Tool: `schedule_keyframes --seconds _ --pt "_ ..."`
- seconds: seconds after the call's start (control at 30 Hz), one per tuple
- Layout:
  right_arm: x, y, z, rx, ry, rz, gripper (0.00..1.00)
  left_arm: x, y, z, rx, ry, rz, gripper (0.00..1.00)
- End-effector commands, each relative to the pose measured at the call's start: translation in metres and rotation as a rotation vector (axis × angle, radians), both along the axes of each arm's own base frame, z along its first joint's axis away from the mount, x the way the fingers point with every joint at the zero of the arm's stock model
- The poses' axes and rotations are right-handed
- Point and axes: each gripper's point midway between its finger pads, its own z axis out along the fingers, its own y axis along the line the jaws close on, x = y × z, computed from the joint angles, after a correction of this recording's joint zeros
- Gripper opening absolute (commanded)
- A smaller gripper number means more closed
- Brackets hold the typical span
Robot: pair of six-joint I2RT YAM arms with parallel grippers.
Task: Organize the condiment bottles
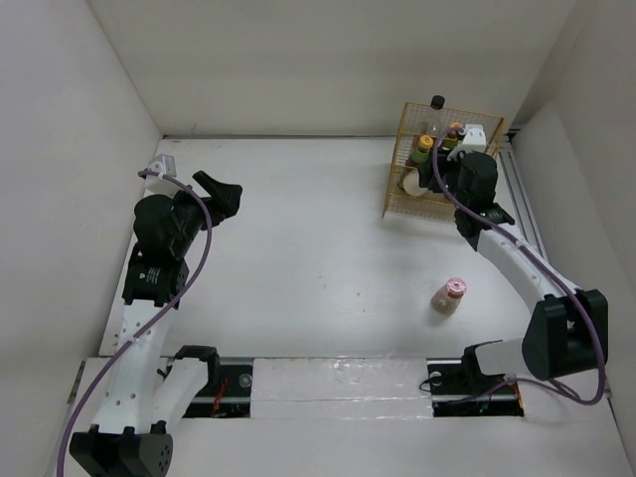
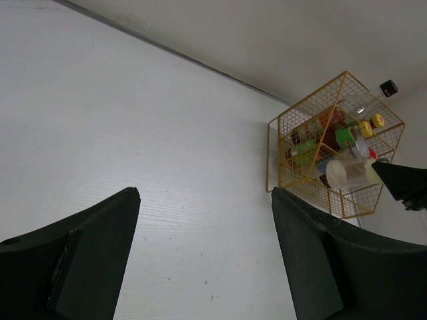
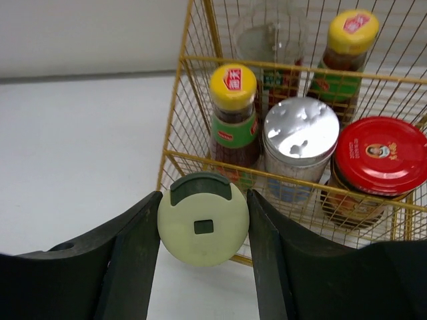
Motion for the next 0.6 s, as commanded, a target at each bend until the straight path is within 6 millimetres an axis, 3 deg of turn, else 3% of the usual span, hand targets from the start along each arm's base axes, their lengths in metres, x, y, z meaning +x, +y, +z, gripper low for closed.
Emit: schedule_keyframes --seconds 0.0,0.03,0.3,0.43,0.57 --pt "0.016 -0.007 0.000 -0.015 0.002 -0.032 0.40 0.002 -0.002 0.008 0.000 -0.046 -0.016 0.76" --pt "0.020 -0.006 -0.013 -0.020 0.031 -0.032 0.40 0.002 -0.002 0.008 0.000 -0.046 -0.016 0.76" --pt "0.033 0.003 -0.051 -0.072 0.116 -0.045 0.44 0.002 -0.002 0.008 0.000 -0.046 -0.016 0.76" --pt "0.034 0.006 -0.069 -0.085 0.157 -0.044 0.52 0.002 -0.002 0.008 0.000 -0.046 -0.016 0.76" --pt "0.033 0.006 -0.076 -0.091 0.178 -0.043 0.74 0.002 -0.002 0.008 0.000 -0.046 -0.016 0.76"
